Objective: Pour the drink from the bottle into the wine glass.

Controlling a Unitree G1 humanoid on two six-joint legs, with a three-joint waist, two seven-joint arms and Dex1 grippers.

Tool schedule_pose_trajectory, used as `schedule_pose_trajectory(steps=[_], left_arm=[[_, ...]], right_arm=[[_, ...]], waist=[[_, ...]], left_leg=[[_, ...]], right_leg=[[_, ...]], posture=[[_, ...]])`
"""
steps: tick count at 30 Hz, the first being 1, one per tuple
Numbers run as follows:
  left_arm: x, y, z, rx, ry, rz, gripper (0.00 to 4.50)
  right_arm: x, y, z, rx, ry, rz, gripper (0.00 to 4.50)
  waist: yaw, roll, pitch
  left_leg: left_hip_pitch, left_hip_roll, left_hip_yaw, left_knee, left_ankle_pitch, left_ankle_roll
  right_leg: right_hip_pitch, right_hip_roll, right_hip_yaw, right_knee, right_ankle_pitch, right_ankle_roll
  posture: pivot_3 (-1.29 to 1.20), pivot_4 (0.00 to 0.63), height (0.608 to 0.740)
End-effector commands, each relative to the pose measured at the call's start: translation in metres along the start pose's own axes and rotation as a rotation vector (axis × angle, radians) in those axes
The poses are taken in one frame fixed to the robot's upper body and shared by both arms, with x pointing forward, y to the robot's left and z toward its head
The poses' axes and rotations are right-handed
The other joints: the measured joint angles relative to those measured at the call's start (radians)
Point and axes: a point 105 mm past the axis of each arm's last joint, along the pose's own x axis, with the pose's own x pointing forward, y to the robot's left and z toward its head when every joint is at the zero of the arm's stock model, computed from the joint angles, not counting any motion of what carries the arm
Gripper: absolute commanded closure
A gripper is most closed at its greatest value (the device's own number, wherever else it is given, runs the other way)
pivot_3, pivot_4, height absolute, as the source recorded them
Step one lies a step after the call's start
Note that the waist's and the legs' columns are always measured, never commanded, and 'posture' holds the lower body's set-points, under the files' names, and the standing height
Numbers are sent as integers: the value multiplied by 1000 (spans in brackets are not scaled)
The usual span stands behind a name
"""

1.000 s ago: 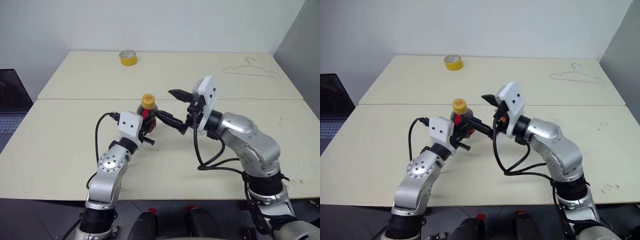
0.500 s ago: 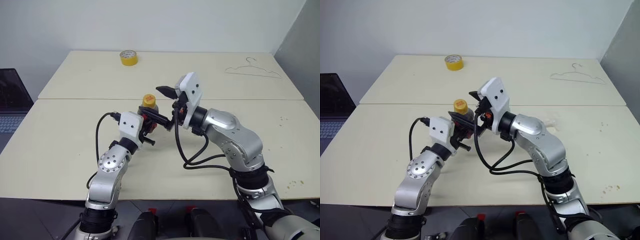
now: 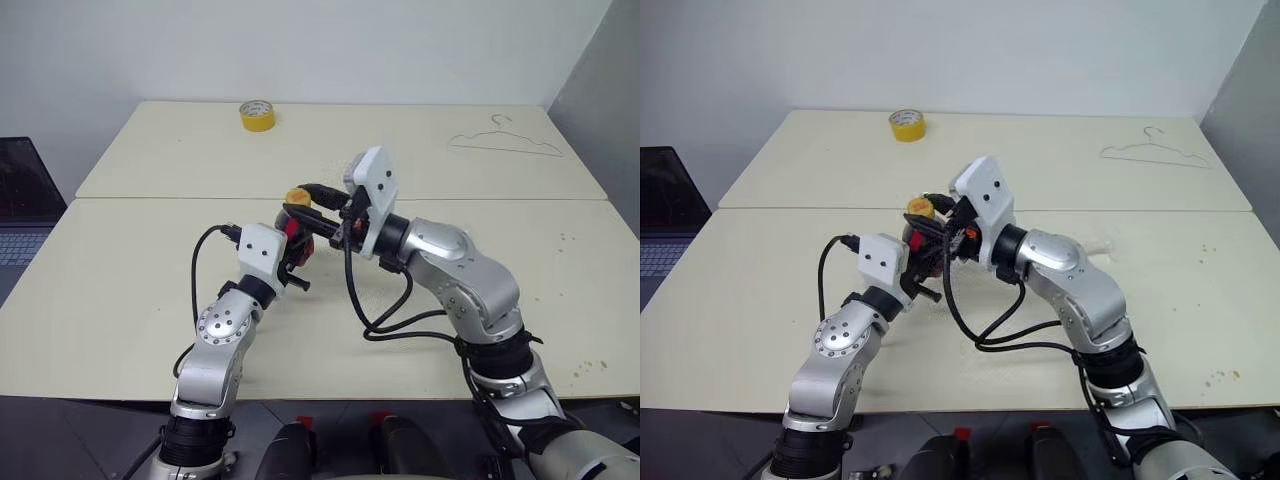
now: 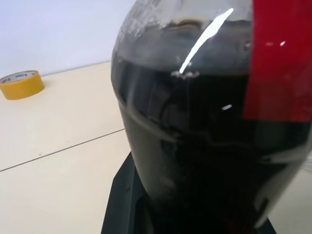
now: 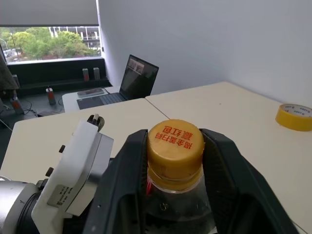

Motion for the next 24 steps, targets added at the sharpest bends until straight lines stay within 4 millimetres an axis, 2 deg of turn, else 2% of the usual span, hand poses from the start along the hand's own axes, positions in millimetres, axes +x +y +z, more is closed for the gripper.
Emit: schedule_pose_trajectory(steps=[1,6,11,18,24], left_arm=[[-1,2,23,29,-91,3,3940],[-3,5,23,12,-73,-44,3941],[-1,7,25,-108,-41,-121,3942],[-8,-12,31,-252,-4,-272,3951],[-10,-14,33,-270,5,-281,3990]], right_arm=[[-4,0,18,-85,-62,15,3272],[-22,12,28,-147,-130,158,3272],[-34,24,41,-129,-217,284,3272],[-34,31,47,30,-288,324,3272],[-33,31,48,136,-304,304,3279]], waist=[[0,0,0],[0,0,0],[0,0,0],[-3,0,0],[0,0,0]], left_leg=[[0,0,0,0,0,0],[0,0,0,0,0,0],[0,0,0,0,0,1],[0,0,0,0,0,0],[0,1,-1,0,0,0]], right_leg=[[0,0,0,0,0,0],[0,0,0,0,0,0],[0,0,0,0,0,0],[0,0,0,0,0,0],[0,1,0,0,0,0]], posture=[[0,150,740],[0,150,740],[0,150,740],[0,150,740],[0,150,740]])
